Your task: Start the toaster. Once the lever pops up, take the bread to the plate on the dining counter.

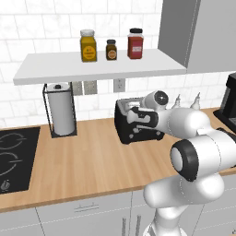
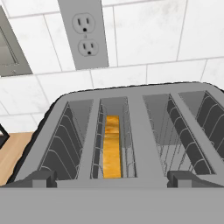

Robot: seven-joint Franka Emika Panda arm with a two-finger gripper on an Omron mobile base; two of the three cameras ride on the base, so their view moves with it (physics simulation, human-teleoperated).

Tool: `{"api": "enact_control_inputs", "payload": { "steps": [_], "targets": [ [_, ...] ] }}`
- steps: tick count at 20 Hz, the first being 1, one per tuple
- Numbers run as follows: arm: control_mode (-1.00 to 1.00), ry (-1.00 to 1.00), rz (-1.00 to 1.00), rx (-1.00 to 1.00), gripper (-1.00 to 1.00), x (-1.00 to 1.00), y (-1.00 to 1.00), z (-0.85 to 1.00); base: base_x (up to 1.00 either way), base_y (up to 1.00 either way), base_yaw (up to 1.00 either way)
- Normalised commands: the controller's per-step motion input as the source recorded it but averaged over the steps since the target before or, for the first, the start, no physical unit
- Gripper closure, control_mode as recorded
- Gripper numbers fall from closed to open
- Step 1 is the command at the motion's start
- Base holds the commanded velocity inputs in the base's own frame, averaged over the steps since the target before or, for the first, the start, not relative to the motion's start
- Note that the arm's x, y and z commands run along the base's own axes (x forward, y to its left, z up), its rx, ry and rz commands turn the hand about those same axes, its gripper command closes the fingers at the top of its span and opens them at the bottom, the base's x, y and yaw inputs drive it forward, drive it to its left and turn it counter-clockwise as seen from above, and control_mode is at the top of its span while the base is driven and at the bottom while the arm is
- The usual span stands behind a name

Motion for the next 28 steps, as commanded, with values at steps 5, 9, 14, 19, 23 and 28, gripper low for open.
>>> {"api": "enact_control_inputs", "payload": {
  "steps": [5,9,14,19,23,28],
  "targets": [
    [-1.00,0.00,0.00,0.00,-1.00,0.00,0.00,0.00,0.00,0.00,0.00],
    [-1.00,0.00,0.00,0.00,-1.00,0.00,0.00,0.00,0.00,0.00,0.00],
    [-1.00,0.00,0.00,0.00,-1.00,0.00,0.00,0.00,0.00,0.00,0.00],
    [-1.00,0.00,0.00,0.00,-1.00,0.00,0.00,0.00,0.00,0.00,0.00],
    [-1.00,0.00,0.00,0.00,-1.00,0.00,0.00,0.00,0.00,0.00,0.00],
    [-1.00,0.00,0.00,0.00,-1.00,0.00,0.00,0.00,0.00,0.00,0.00]
  ]
}}
